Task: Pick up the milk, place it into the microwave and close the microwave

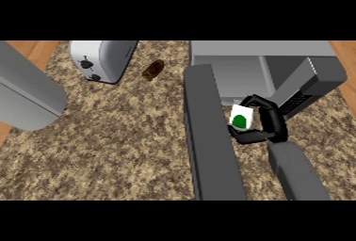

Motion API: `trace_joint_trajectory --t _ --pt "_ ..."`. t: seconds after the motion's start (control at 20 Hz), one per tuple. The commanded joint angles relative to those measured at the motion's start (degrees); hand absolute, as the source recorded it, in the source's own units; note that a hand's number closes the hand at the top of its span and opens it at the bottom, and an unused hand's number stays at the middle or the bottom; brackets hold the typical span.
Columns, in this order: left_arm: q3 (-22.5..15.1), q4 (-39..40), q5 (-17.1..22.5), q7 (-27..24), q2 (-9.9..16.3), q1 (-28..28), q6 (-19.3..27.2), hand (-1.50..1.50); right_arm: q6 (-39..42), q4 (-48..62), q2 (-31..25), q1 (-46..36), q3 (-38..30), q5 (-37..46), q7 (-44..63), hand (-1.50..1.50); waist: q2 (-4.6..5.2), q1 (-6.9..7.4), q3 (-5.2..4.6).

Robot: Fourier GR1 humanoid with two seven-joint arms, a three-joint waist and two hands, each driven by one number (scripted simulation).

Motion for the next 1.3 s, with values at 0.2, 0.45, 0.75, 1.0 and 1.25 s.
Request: trace_joint_trajectory --t 0.2,0.45,0.75,1.0,1.25 --pt "1.1 -2.6 1.7 -0.3 -0.6 2.9 -2.2 -1.50 -10.1 6.8 1.1 -12.0 -0.6 5.1 6.3 1.50 0.28 1.27 0.04" --pt "0.9 2.7 -0.6 -0.6 -0.3 -2.6 -1.6 -1.50 -15.2 15.5 0.7 -22.6 -0.3 9.5 11.0 1.50 0.61 1.60 0.04" --pt "0.4 1.6 -1.3 1.5 0.6 -4.7 -0.7 -1.50 -22.5 27.5 0.6 -30.0 -1.9 12.5 10.1 1.50 1.17 2.75 0.10" --pt "1.6 4.5 0.0 -0.3 1.4 -5.2 -3.0 -1.50 -25.7 32.7 -1.6 -32.7 -4.3 12.2 7.7 1.50 1.95 4.54 0.11" --pt "1.2 5.2 0.2 0.9 2.0 -7.3 -2.2 -1.50 -31.3 34.6 -4.1 -33.4 -5.6 12.5 5.8 1.50 2.64 5.11 0.19"
